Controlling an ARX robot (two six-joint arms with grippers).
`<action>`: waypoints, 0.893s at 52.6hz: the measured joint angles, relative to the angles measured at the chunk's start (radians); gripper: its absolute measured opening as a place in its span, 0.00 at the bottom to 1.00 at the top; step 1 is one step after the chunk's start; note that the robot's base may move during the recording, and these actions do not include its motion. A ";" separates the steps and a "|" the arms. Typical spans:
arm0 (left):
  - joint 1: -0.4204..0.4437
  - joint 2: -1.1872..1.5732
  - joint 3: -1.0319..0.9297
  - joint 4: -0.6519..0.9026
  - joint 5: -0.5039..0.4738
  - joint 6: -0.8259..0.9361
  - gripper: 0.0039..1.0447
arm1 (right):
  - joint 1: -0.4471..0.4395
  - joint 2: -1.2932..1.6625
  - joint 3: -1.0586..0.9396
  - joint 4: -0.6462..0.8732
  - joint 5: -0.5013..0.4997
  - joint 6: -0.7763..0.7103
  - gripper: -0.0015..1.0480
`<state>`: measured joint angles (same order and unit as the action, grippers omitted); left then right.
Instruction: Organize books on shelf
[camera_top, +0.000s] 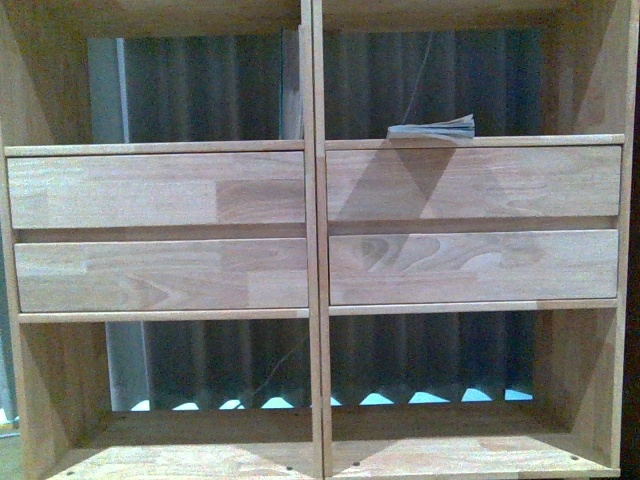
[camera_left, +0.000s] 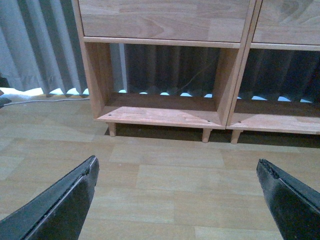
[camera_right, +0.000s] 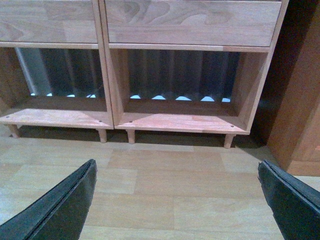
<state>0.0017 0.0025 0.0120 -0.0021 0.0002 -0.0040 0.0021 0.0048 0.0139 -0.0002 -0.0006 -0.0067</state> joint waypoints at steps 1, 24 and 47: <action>0.000 0.000 0.000 0.000 0.000 0.000 0.93 | 0.000 0.000 0.000 0.000 0.000 0.000 0.93; 0.000 0.000 0.000 0.000 0.000 0.000 0.93 | 0.000 0.000 0.000 0.000 0.000 0.000 0.93; 0.000 0.000 0.000 0.000 0.000 0.000 0.93 | 0.000 0.000 0.000 0.000 0.000 0.000 0.93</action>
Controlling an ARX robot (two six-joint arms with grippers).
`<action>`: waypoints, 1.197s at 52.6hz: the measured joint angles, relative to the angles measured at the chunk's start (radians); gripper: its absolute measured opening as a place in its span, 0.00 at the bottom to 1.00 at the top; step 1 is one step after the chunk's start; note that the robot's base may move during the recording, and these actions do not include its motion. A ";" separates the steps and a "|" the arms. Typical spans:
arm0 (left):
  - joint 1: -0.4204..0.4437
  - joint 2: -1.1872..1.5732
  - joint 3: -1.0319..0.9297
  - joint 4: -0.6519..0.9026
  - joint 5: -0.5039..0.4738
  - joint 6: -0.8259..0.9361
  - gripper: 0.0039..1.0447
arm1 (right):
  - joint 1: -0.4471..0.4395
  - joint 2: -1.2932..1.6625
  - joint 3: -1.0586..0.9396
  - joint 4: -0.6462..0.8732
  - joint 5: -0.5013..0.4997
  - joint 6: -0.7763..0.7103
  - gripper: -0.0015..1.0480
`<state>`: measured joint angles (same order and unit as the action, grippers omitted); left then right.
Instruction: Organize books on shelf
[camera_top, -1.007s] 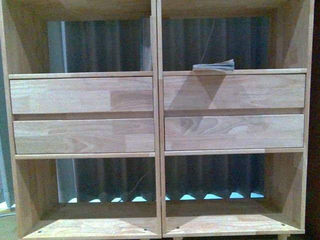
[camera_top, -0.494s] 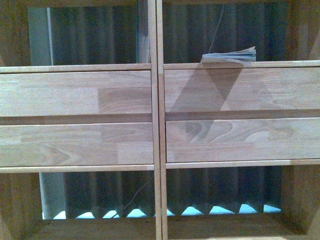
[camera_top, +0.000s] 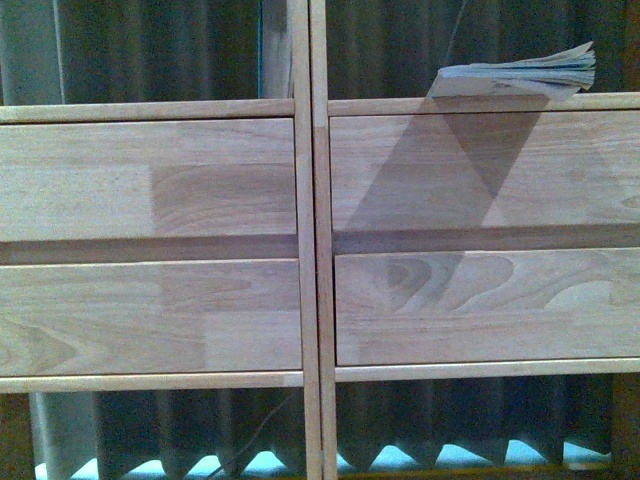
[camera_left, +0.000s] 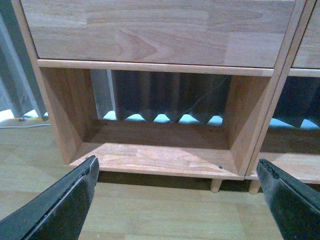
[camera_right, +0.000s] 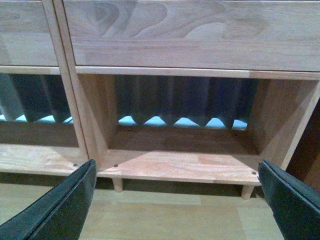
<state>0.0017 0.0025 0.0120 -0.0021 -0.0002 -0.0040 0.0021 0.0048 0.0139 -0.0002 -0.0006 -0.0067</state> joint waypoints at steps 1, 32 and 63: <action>0.000 0.000 0.000 0.000 0.000 0.000 0.93 | 0.000 0.000 0.000 0.000 0.000 0.000 0.93; 0.000 0.000 0.000 0.000 0.000 0.000 0.93 | 0.000 0.000 0.000 0.000 0.000 0.000 0.93; 0.000 0.000 0.000 0.000 0.000 0.000 0.93 | -0.048 0.039 0.016 -0.033 -0.154 0.069 0.93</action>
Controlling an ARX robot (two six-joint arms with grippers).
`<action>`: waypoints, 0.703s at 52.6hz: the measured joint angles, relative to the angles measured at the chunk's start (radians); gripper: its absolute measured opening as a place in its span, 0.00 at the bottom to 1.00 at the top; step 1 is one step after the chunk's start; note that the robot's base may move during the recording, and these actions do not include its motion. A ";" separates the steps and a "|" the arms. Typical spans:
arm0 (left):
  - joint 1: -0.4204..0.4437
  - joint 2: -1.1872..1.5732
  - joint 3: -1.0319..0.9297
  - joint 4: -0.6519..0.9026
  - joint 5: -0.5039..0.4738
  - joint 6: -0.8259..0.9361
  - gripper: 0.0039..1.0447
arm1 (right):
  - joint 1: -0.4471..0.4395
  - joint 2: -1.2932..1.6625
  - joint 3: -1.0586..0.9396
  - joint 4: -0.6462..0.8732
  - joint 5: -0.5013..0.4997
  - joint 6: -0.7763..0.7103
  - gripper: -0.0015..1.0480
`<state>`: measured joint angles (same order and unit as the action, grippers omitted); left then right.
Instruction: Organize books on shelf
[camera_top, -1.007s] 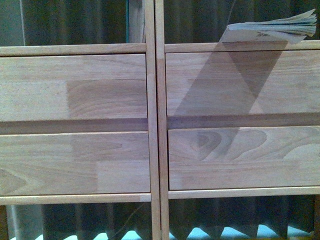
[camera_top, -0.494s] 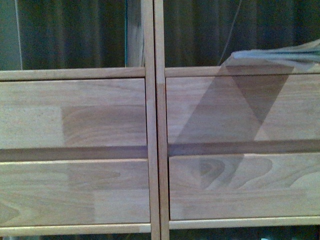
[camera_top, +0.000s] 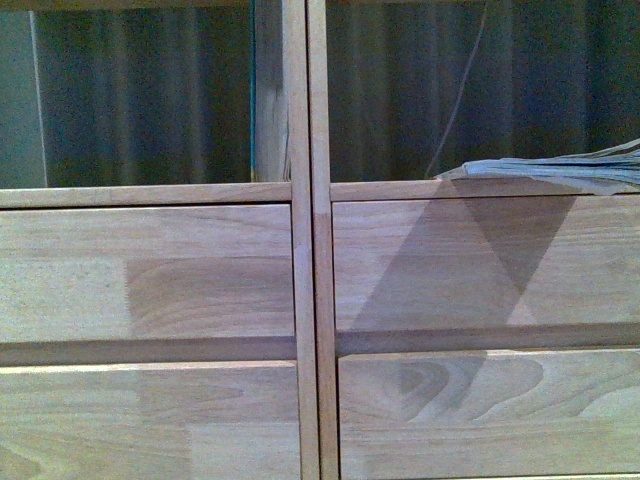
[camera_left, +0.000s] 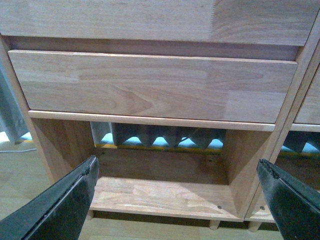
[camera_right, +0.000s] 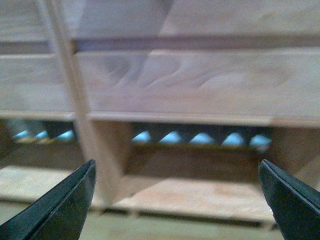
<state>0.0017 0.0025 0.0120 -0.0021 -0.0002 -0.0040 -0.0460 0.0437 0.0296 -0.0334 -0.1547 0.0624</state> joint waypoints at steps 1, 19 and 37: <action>0.000 0.000 0.000 0.000 0.000 0.000 0.93 | -0.023 0.028 0.010 0.005 -0.072 0.026 0.93; 0.000 0.000 0.000 0.000 0.000 0.000 0.93 | 0.067 0.686 0.405 0.449 -0.152 0.600 0.93; 0.000 0.000 0.000 0.000 0.000 0.000 0.93 | 0.194 1.192 0.827 0.584 0.025 1.022 0.93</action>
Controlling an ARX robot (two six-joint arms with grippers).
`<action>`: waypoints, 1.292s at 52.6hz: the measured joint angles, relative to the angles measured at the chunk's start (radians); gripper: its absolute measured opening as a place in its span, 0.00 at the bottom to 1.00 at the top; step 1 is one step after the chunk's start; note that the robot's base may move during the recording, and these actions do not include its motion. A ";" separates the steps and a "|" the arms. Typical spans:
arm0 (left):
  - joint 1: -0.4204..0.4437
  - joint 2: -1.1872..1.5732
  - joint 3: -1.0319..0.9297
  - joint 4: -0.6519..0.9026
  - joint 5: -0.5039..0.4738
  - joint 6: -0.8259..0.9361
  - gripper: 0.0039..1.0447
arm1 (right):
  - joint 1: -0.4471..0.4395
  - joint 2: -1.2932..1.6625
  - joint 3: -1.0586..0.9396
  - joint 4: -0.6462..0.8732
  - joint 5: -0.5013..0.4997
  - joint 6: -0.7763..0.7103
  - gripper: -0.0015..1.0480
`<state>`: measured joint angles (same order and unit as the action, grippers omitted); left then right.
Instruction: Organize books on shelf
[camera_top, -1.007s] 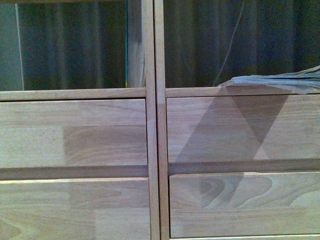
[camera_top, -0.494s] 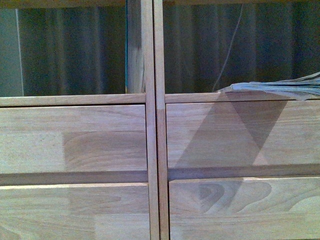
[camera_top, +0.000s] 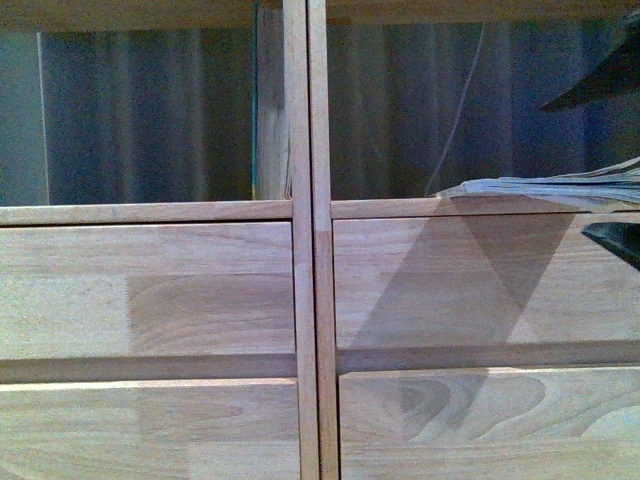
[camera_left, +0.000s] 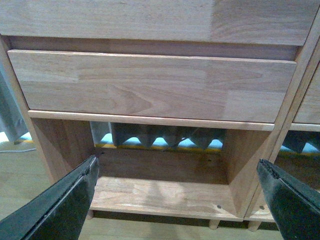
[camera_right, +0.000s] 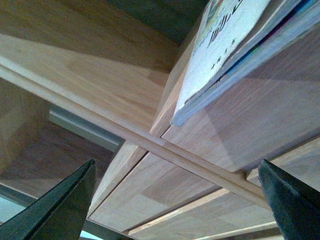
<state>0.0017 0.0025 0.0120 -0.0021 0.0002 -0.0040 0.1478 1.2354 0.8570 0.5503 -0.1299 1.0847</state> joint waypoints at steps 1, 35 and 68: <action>0.000 0.000 0.000 0.000 0.000 0.000 0.93 | 0.001 0.022 0.020 -0.001 0.008 0.008 0.93; 0.000 0.000 0.000 0.000 0.000 0.000 0.93 | -0.057 0.286 0.291 -0.099 0.137 0.069 0.58; 0.000 0.000 0.000 0.000 0.000 0.000 0.93 | 0.006 0.066 0.051 0.082 0.005 -0.018 0.07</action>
<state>0.0017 0.0025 0.0120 -0.0021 0.0002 -0.0040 0.1539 1.3018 0.9081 0.6327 -0.1253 1.0668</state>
